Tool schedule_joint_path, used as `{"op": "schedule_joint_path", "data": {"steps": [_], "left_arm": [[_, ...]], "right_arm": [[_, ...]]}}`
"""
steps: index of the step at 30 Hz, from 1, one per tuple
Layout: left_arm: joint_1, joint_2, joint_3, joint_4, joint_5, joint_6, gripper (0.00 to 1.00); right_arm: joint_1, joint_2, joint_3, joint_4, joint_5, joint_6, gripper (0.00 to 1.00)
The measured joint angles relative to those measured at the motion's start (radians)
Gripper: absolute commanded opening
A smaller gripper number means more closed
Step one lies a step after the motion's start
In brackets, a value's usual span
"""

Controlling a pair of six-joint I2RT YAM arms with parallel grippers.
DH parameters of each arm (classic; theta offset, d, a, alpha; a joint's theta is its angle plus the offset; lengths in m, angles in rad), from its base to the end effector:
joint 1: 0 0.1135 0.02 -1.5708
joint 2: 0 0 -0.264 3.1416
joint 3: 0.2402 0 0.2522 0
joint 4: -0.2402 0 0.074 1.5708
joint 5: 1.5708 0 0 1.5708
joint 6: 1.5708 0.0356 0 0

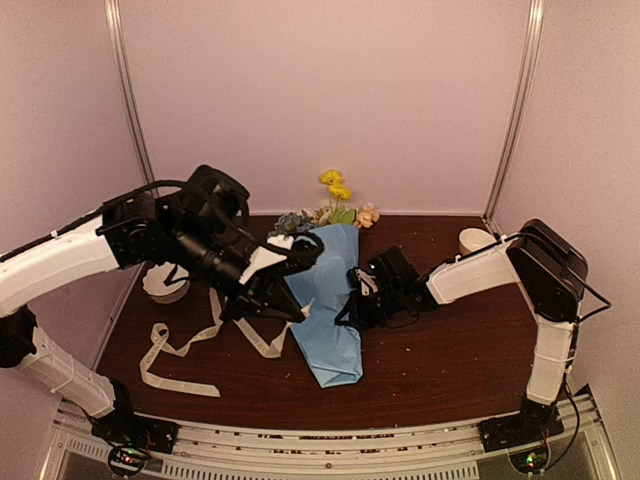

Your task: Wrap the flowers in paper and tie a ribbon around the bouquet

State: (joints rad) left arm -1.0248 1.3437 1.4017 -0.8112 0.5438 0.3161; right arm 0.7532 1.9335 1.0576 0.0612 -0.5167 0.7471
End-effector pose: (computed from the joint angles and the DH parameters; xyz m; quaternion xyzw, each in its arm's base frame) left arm 0.1285 -0.2470 0.3734 0.6328 0.6262 -0.3640 0.2736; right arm 0.2715 0.2786 0.1342 -0.0970 0.8983 0.4170 0.0992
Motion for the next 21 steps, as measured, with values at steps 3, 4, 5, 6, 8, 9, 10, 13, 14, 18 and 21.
{"op": "schedule_joint_path", "data": {"steps": [3, 4, 5, 6, 8, 9, 10, 13, 14, 18, 21], "left_arm": [[-0.053, 0.138, 0.062, -0.012, 0.028, 0.027, 0.12], [-0.069, 0.203, 0.105, -0.013, 0.035, 0.034, 0.25], [-0.08, 0.26, 0.142, -0.009, 0.04, 0.041, 0.38], [-0.093, 0.319, 0.185, -0.006, 0.045, 0.043, 0.48], [-0.115, 0.422, 0.257, 0.012, 0.046, 0.036, 0.71], [-0.122, 0.458, 0.278, 0.027, 0.041, 0.029, 0.78], [-0.129, 0.485, 0.289, 0.046, 0.031, 0.016, 0.83], [-0.137, 0.508, 0.29, 0.087, -0.022, -0.026, 0.88], [-0.134, 0.504, 0.287, 0.101, -0.037, -0.045, 0.88], [-0.071, 0.432, 0.192, 0.22, -0.085, -0.165, 0.82], [0.063, 0.336, 0.032, 0.345, -0.109, -0.337, 0.78]], "right_arm": [[0.0, 0.0, 0.0, -0.003, 0.0, 0.0, 0.0], [0.0, 0.0, 0.0, -0.004, 0.0, 0.0, 0.0], [0.0, 0.0, 0.0, -0.005, 0.001, 0.0, 0.0], [0.0, 0.0, 0.001, -0.006, 0.001, 0.0, 0.0], [0.0, 0.0, 0.002, -0.008, 0.001, -0.001, 0.0], [0.0, 0.0, 0.003, -0.009, 0.001, -0.002, 0.0], [0.0, 0.0, 0.003, -0.01, 0.001, -0.003, 0.0], [0.0, 0.0, 0.003, -0.011, 0.002, -0.005, 0.0], [0.0, 0.0, 0.003, -0.011, 0.002, -0.007, 0.0], [0.0, 0.0, 0.003, -0.011, 0.002, -0.008, 0.0], [0.0, 0.0, 0.003, -0.011, 0.002, -0.007, 0.0]]}}
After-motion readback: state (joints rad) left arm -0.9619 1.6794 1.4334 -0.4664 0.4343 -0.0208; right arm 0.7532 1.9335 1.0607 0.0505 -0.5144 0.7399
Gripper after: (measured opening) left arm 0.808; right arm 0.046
